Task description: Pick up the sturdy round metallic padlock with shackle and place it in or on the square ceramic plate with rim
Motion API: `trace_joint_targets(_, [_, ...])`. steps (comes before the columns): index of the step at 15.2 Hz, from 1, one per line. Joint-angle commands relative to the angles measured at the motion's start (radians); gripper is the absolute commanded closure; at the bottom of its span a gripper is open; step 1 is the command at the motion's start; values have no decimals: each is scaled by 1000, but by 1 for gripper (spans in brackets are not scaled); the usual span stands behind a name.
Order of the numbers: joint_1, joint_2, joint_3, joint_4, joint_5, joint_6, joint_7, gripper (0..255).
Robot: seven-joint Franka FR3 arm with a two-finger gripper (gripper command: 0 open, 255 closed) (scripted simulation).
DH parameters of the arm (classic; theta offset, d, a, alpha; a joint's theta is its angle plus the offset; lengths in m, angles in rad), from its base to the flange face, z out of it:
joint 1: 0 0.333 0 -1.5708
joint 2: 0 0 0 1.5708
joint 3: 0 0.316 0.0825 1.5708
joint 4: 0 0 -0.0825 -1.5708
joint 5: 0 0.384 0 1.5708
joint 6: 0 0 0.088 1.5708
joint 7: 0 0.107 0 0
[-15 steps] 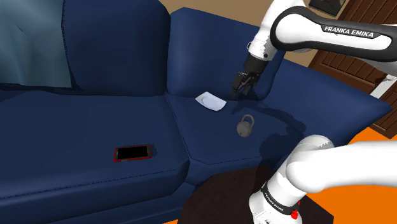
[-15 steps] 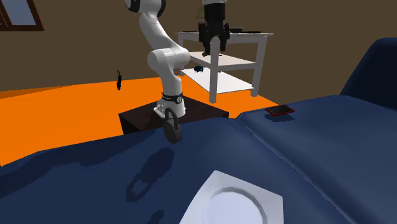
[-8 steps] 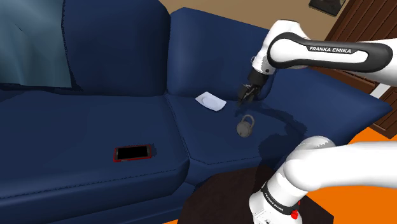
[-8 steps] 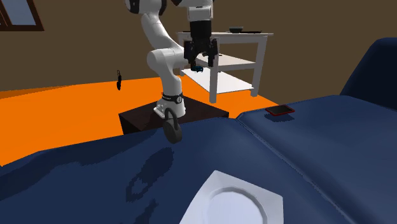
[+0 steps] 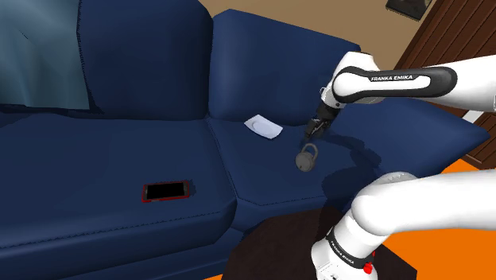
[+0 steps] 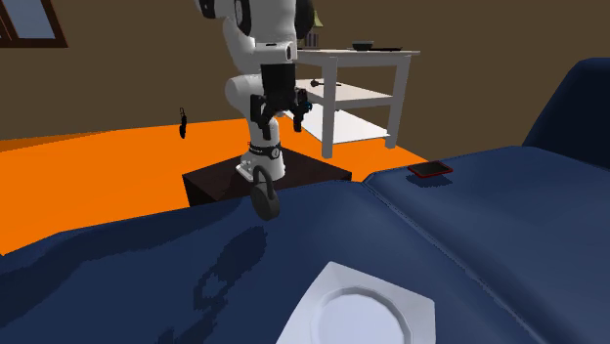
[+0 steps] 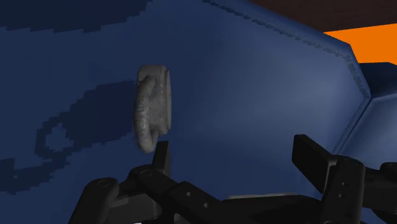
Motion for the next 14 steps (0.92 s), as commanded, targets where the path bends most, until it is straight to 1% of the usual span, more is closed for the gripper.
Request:
trace_joint_targets(1, [-20,41,-41,-5,-26,49,-34,0])
trace_joint_targets(6, [-55,161,-144,0,-71,172,-117,0])
trace_joint_targets(14, [-46,244,-176,-50,-75,306,-123,0])
